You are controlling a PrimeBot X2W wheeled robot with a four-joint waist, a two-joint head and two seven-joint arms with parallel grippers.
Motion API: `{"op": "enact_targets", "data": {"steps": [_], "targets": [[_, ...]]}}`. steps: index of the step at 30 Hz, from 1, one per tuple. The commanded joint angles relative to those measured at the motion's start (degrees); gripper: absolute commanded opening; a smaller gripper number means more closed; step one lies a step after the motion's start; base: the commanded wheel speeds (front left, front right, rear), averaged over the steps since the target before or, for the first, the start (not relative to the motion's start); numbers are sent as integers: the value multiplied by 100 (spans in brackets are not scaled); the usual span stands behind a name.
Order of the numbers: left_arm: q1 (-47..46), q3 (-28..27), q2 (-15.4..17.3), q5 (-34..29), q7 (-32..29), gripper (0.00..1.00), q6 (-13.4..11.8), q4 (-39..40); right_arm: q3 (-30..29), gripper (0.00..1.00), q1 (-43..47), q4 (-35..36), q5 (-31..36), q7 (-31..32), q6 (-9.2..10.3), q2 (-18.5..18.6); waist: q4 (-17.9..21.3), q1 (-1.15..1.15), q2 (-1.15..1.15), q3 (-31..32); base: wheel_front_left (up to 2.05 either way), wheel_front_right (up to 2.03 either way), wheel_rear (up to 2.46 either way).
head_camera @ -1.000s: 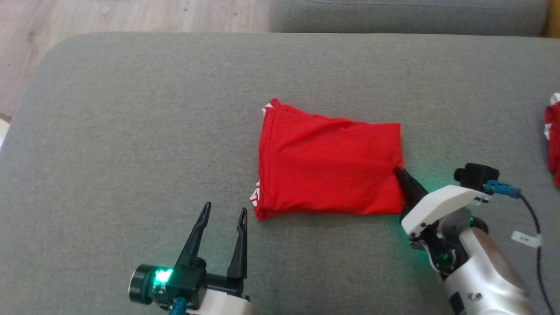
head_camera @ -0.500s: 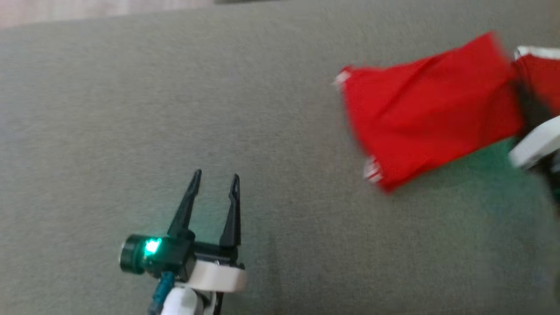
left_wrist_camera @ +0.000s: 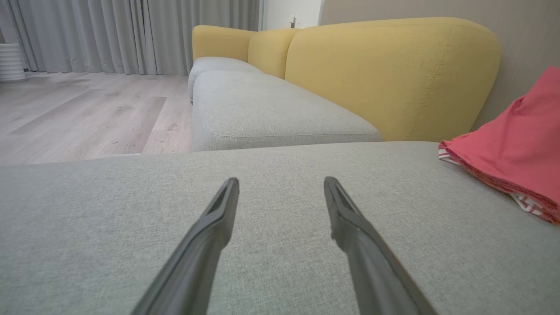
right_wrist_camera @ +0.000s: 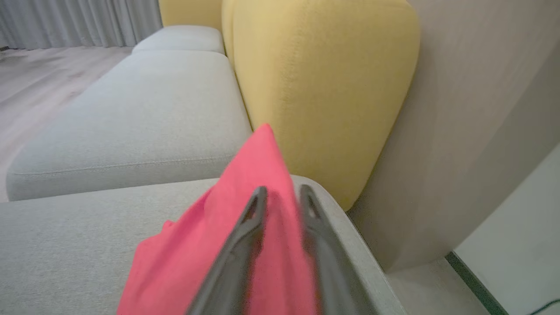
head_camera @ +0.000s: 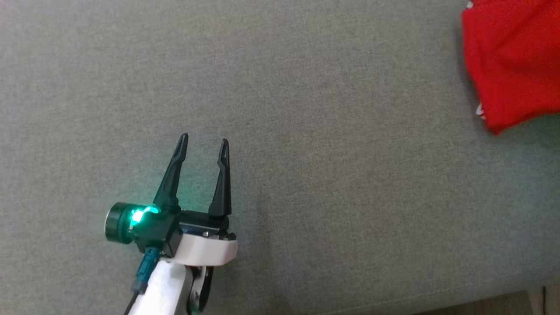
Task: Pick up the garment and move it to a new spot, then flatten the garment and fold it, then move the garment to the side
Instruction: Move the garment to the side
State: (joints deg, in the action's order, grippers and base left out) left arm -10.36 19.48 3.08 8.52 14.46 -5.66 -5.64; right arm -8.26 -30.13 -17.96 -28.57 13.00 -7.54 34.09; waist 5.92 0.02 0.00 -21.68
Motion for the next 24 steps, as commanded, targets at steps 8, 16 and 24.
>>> {"op": "enact_targets", "data": {"steps": [8, 16, 24], "targets": [[-2, -137, -20, -27, 54, 100, 80, 6, 393, 100, 599, 505, 1093, -578, 5, -1142, -164, -2, 0, 559, 0, 0, 0], [517, -67, -20, 106, 54, 100, 39, -135, 1177, 100, 1632, -252, 1241, -1605, 5, -2403, -608, -2, 0, 1602, 0, 0, 0], [1279, -222, -20, 158, 54, 100, -107, -110, 1698, 100, 2461, -470, 1686, -2736, 5, -2864, -867, -2, 0, 2350, 0, 0, 0]]}}
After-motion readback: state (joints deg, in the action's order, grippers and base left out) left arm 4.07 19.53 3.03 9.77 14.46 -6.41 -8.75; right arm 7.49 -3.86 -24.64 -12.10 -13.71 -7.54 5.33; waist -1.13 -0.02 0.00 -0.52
